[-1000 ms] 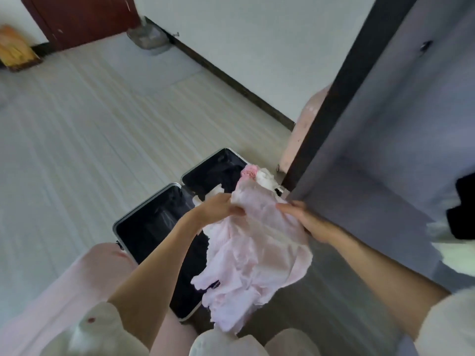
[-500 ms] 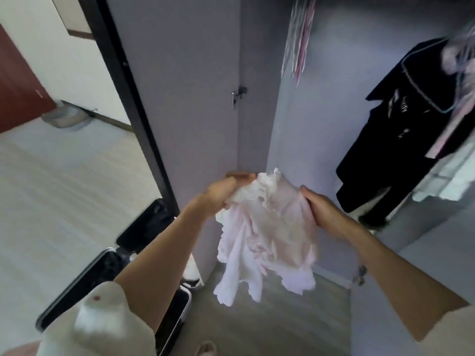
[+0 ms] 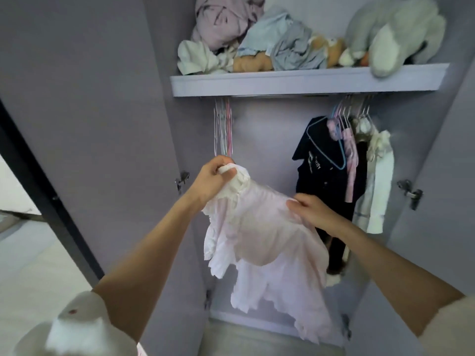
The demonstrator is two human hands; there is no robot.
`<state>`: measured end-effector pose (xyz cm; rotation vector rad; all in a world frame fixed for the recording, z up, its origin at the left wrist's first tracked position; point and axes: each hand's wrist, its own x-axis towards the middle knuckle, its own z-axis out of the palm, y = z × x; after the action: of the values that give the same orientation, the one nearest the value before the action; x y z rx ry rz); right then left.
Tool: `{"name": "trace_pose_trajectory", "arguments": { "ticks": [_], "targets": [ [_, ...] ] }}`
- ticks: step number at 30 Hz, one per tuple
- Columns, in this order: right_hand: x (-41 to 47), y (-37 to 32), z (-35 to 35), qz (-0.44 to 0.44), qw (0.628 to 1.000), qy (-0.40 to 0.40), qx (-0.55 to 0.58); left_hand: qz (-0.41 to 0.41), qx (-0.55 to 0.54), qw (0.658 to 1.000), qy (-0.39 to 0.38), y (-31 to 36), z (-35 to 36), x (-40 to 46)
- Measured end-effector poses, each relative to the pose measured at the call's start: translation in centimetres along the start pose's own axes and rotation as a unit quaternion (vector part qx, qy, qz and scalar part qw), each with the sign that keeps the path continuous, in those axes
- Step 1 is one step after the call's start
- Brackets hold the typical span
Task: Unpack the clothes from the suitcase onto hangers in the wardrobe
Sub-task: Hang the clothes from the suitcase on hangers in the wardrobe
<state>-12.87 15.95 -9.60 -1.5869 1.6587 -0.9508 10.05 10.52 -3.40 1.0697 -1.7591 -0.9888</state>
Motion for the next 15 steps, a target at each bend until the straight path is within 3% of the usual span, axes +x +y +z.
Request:
{"name": "trace_pose_trajectory", "arguments": {
  "ticks": [3, 6, 8, 11, 15],
  "targets": [
    [0.9, -1.8, -1.6, -0.063, 0.990, 0.125, 0.014, -0.068, 0.027, 0.993, -0.091, 0.6, -0.9, 1.1],
    [1.5, -4.0, -2.5, -0.105, 0.987, 0.121, 0.020, -0.148, 0.049, 0.967, -0.202, 0.7, -0.9, 1.8],
    [1.6, -5.7, -2.4, -0.116, 0.986, 0.113, 0.048, -0.136, 0.102, 0.950, -0.262, 0.8, 0.0, 1.8],
    [1.9, -7.8, -2.0, -0.114, 0.980, 0.112, 0.122, -0.072, 0.151, 0.948, -0.269, 0.9, 1.7, 1.5],
    [2.2, -9.1, -2.8, -0.097, 0.977, 0.097, 0.161, -0.034, 0.102, 0.967, -0.230, 0.8, 3.1, 2.0]
  ]
}}
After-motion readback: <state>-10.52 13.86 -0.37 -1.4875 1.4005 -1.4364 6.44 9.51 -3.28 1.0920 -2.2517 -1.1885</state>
